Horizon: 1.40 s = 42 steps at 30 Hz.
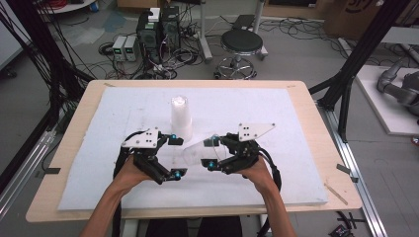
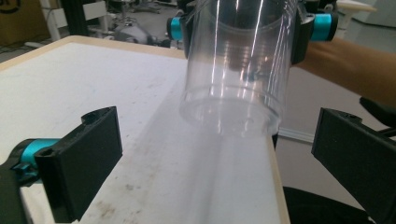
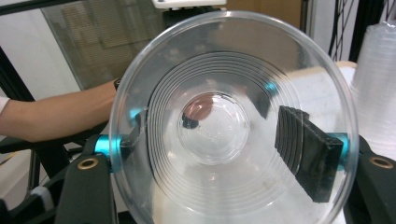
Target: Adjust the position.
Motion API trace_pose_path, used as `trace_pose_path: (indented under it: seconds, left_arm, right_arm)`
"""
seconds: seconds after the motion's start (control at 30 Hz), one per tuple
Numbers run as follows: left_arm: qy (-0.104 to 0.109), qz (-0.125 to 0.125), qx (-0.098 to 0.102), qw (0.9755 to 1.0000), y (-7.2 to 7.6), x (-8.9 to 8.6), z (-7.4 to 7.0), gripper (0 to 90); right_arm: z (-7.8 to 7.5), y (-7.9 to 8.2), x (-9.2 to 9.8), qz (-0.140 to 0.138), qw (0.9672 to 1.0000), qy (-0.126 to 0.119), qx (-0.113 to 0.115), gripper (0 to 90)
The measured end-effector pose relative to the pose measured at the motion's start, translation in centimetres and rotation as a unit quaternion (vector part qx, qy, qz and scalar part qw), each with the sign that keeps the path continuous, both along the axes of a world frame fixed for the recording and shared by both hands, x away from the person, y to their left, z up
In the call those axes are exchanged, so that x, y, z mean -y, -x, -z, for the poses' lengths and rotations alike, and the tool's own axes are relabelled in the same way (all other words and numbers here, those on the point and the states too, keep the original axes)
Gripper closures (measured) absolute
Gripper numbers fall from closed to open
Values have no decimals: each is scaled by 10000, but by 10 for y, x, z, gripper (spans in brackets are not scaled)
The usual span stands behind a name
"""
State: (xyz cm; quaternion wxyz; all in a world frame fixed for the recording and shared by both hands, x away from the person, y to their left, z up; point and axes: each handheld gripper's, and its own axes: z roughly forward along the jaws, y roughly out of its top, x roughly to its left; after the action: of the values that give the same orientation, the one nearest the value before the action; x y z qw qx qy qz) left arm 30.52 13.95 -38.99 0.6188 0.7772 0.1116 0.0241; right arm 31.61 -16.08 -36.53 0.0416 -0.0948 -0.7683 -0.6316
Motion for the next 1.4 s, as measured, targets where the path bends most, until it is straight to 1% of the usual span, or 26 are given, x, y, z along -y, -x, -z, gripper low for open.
trace_pose_path:
  seconds: [0.17, 0.2, 0.23, 0.27, 0.3, 0.47, 0.57, 0.6, 0.63, 0.7, 0.73, 0.77, 0.83, 0.87, 0.9, 0.93, 1.0, 1.03, 1.07, 1.1, 1.13, 1.17, 1.2, 1.23, 1.27, 1.4]
  left_arm:
    - [-210, -458, -24, 9987, 4, -16, 9, 18]
    - [-210, -458, -24, 9987, 4, -16, 9, 18]
    - [-242, -712, -27, 9972, 5, -24, 14, 18]
    - [-242, -712, -27, 9972, 5, -24, 14, 18]
    - [-217, -938, -17, 9954, 7, -31, 20, 18]
    - [-315, -1483, 31, 9884, 14, -47, 34, 18]
    - [-331, -1897, 72, 9813, 17, -57, 41, 18]
    - [-331, -1897, 72, 9813, 17, -57, 41, 18]
    - [-376, -2168, 68, 9755, 19, -63, 45, 18]
    - [-426, -2383, 66, 9702, 20, -68, 49, 18]
    - [-445, -2469, 64, 9680, 21, -71, 51, 18]
    - [-445, -2469, 64, 9680, 21, -71, 51, 18]
    - [-494, -2739, 29, 9605, 23, -77, 58, 18]
    - [-494, -2739, 29, 9605, 23, -77, 58, 18]
    - [-505, -2813, 9, 9583, 24, -79, 61, 18]
    - [-540, -2923, 20, 9548, 25, -82, 65, 18]
    - [-506, -3052, 11, 9509, 26, -84, 68, 18]
    - [-460, -3075, -19, 9504, 26, -85, 70, 18]
    - [-460, -3075, -19, 9504, 26, -85, 70, 18]
    - [-433, -3103, -42, 9496, 26, -86, 72, 18]
    - [-464, -3160, 2, 9476, 26, -87, 74, 18]
    - [-464, -3160, 2, 9476, 26, -87, 74, 18]
    - [-407, -3186, -63, 9470, 26, -88, 76, 18]
    - [-398, -3187, -50, 9470, 26, -89, 76, 18]
    - [-371, -3191, -35, 9470, 26, -89, 76, 18]
    - [-385, -3166, -105, 9477, 25, -90, 77, 18]
  right_arm:
    - [-2, -3, 5, 185, 9993, 311, -62, 318]
    - [-3, -5, 5, 230, 9989, 407, -63, 318]
    - [-4, -5, 6, 278, 9983, 501, -79, 318]
    - [-4, -5, 6, 278, 9983, 501, -79, 318]
    - [-6, -7, 6, 416, 9961, 772, -101, 318]
    - [-6, -15, 6, 701, 9909, 1105, -330, 321]
    - [-6, -20, 5, 852, 9856, 1399, -422, 322]
    - [-6, -20, 5, 852, 9856, 1399, -422, 322]
    - [-6, -23, 4, 931, 9820, 1580, -450, 323]
    - [-7, -25, 3, 1048, 9771, 1785, -483, 323]
    - [-8, -27, 2, 1109, 9753, 1848, -486, 324]
    - [-9, -28, 2, 1161, 9734, 1905, -527, 324]
    - [-11, -32, 1, 1309, 9669, 2122, -538, 326]
    - [-11, -32, 1, 1309, 9669, 2122, -538, 326]
    - [-13, -34, 0, 1378, 9626, 2264, -561, 326]
    - [-16, -38, -3, 1506, 9534, 2545, -598, 327]
    - [-18, -41, -6, 1609, 9453, 2771, -606, 328]
    - [-19, -43, -8, 1663, 9406, 2903, -578, 329]
    - [-19, -43, -8, 1663, 9406, 2903, -578, 329]
    - [-22, -46, -12, 1805, 9297, 3153, -598, 330]
    - [-22, -47, -13, 1840, 9277, 3188, -624, 330]
    - [-22, -47, -13, 1840, 9277, 3188, -624, 330]
    - [-23, -50, -16, 1909, 9206, 3350, -609, 330]
    - [-23, -50, -16, 1944, 9180, 3391, -670, 330]
    - [-23, -51, -17, 1916, 9194, 3377, -633, 330]
    - [-21, -52, -17, 1971, 9139, 3481, -694, 330]
